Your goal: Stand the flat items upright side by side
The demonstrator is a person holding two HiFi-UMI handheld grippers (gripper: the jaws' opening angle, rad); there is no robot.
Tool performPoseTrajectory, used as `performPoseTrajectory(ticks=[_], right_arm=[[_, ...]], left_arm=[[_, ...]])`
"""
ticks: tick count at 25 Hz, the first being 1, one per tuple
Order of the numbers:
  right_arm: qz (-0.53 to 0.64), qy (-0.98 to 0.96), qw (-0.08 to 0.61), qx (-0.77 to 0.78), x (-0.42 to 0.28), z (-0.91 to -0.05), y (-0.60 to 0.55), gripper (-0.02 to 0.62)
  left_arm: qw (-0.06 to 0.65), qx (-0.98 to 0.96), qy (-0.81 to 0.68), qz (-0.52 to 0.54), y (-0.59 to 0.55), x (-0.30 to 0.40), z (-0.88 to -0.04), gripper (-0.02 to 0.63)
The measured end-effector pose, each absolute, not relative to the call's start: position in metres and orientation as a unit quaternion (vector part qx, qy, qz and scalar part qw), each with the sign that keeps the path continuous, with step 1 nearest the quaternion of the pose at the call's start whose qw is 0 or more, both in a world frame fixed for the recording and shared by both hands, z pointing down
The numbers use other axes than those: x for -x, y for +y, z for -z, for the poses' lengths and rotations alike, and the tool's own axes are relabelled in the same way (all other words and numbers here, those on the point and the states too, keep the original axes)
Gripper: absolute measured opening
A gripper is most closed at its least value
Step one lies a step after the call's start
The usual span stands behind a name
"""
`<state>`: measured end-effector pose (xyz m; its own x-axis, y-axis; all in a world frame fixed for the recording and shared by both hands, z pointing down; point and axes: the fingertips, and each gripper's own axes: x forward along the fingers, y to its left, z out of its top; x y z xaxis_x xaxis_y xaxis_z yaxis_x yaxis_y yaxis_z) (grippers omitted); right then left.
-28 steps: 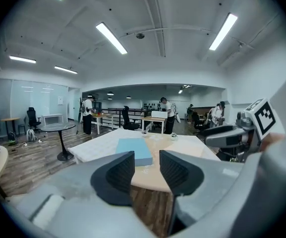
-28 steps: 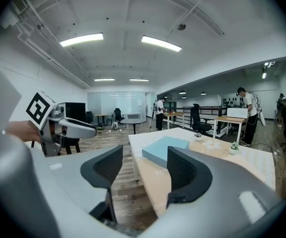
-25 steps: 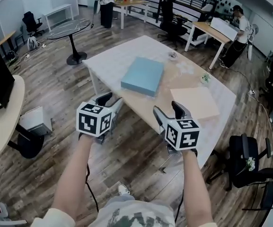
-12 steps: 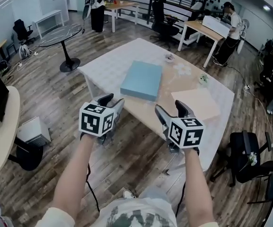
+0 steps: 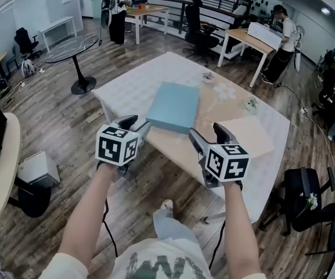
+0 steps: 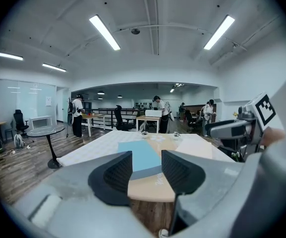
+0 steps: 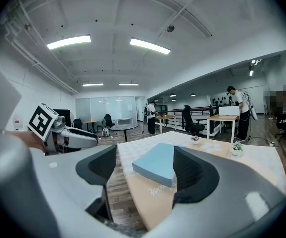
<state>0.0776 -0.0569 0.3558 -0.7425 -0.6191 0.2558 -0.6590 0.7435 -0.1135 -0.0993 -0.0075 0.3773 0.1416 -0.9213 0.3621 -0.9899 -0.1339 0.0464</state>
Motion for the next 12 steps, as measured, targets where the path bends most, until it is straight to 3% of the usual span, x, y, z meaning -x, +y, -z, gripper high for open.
performPoseTrajectory(ticks=[12], right_arm=[[-0.120,-0.924,0.115,-0.345,-0.025,-0.380,-0.192,0.350]], left_arm=[[0.151,-0.741,-0.640,-0.134,-0.140,0.152,-0.400,0.196]])
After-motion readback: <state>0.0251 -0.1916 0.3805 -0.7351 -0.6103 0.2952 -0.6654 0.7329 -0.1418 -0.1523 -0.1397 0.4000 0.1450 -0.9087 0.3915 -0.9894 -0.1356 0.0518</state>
